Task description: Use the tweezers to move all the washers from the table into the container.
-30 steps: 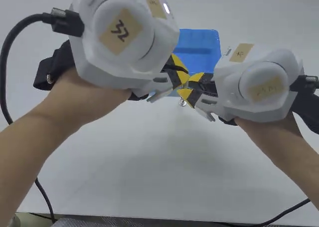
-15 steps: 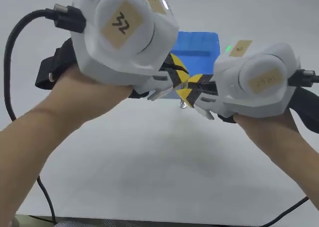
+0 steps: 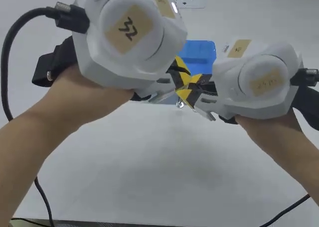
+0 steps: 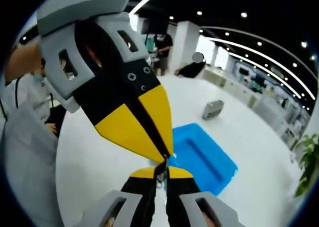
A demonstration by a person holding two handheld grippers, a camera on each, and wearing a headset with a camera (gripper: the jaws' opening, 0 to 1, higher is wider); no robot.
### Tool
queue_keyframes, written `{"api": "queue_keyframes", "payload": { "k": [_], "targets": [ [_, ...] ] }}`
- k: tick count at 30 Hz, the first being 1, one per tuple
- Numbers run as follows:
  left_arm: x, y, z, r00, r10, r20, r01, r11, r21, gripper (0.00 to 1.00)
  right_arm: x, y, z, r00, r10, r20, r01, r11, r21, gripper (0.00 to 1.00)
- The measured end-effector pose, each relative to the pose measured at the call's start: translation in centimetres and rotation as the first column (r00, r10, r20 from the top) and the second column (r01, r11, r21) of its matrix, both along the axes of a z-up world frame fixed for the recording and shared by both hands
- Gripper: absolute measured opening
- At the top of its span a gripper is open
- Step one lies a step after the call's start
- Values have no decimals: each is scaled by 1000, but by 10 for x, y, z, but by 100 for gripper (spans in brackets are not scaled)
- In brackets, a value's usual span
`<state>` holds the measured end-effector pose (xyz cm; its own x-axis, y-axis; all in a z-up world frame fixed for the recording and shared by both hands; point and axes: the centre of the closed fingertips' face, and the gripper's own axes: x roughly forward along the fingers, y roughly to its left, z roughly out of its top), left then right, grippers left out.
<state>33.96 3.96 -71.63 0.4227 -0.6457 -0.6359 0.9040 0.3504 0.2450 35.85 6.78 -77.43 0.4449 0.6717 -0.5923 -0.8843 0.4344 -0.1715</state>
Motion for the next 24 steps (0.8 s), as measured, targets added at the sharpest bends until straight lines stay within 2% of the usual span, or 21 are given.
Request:
{"api": "queue_keyframes", "payload": {
  "k": [4,7,12,17,24],
  "targets": [
    [5,1,17,1000,0,29,1,1000,-17,0,5,2,20,999,-1,33,0,1000,23,2],
    [9,2,31,998,4,61,-3,1000,-28,0,10,4,34,998,-12,59,10,999,46,2],
    [18,1,46,993,17,114,-12,999,-50,0,23,4,51,994,-46,100,38,996,81,2],
    [32,2,44,990,32,134,-25,998,-53,0,38,4,50,989,-64,130,55,996,70,2],
    [45,4,28,992,55,118,-48,997,-59,0,48,5,35,991,-69,116,63,996,59,2]
  ]
}}
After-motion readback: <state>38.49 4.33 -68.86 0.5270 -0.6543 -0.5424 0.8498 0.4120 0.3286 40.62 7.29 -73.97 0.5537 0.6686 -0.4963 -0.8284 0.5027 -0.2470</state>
